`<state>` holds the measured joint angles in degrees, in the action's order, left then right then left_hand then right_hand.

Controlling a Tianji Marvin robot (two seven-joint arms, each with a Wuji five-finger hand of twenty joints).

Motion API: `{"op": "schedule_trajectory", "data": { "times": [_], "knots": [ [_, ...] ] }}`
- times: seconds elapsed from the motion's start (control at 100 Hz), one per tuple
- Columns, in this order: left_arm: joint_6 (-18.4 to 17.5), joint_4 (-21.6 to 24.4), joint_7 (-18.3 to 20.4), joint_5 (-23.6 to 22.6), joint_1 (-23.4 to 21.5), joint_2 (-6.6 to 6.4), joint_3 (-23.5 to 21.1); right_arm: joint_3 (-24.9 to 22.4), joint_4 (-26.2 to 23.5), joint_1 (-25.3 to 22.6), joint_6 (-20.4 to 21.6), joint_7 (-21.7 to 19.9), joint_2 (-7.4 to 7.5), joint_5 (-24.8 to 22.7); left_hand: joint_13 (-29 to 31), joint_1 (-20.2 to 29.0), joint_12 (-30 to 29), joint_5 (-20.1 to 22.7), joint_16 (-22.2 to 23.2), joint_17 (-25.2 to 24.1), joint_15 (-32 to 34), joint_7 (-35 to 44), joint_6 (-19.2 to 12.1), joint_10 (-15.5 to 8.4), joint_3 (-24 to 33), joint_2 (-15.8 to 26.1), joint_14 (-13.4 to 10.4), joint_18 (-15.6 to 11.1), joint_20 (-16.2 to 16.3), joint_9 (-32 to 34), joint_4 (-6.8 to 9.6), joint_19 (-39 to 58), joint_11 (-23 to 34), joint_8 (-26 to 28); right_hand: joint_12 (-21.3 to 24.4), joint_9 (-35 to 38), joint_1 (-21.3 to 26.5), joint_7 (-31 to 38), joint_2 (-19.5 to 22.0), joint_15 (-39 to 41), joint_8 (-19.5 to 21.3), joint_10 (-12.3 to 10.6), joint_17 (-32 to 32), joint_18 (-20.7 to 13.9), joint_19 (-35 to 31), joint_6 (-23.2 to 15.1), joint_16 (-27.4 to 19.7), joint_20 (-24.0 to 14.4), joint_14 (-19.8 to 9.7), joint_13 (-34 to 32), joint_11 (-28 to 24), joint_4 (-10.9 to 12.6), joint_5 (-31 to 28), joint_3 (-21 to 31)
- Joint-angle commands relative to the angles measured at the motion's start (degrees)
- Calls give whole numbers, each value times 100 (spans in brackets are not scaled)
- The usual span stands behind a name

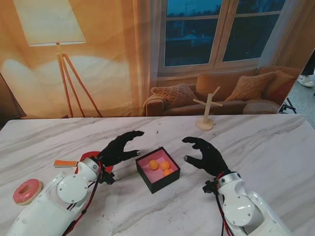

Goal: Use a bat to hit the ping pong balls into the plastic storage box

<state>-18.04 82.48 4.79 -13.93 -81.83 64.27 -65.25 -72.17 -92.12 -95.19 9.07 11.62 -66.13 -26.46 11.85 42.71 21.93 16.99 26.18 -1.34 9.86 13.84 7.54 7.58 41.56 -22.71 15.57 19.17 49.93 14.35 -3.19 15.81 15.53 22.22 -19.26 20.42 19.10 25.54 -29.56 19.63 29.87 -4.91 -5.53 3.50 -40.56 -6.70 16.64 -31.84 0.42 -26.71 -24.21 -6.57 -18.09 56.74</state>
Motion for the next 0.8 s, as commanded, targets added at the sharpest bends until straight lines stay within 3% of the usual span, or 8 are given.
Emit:
{"op": "schedule_trajectory", "data": {
  "times": [0.0,0.19,0.79],
  "knots": [
    [18,76,6,-39,-87,0,-65,-11,-22,-38,-4,-88,7,0,-86,-121,-52,-104,59,38,51,-111,-84,-72,-186,60,-25,-13,150,-71,15,-35,-66,-53,30,-178,-110,-120,-13,-121,-3,-85,-13,-97,97,-113,-15,-102,-116,142,32,199,228,-104],
    [-5,69,16,-75,-98,-10,-93,46,-2,-9,-51,-122,5,51,-99,-147,-30,-74,64,10,52,-138,-64,-51,-264,141,-21,-15,211,20,26,-60,-50,-57,14,-193,-126,-137,39,-107,20,-17,-15,-150,122,42,-3,-153,-125,163,-5,204,356,-108],
    [-159,-61,-42,44,-47,19,-43,19,5,10,-77,-92,6,-19,-91,-115,16,-30,69,23,48,-179,-36,-36,-339,164,-19,-9,283,85,46,-101,11,-53,18,-223,-132,-107,48,-84,62,19,-32,-138,148,46,0,-244,-147,173,-43,208,364,-129]
  ]
}}
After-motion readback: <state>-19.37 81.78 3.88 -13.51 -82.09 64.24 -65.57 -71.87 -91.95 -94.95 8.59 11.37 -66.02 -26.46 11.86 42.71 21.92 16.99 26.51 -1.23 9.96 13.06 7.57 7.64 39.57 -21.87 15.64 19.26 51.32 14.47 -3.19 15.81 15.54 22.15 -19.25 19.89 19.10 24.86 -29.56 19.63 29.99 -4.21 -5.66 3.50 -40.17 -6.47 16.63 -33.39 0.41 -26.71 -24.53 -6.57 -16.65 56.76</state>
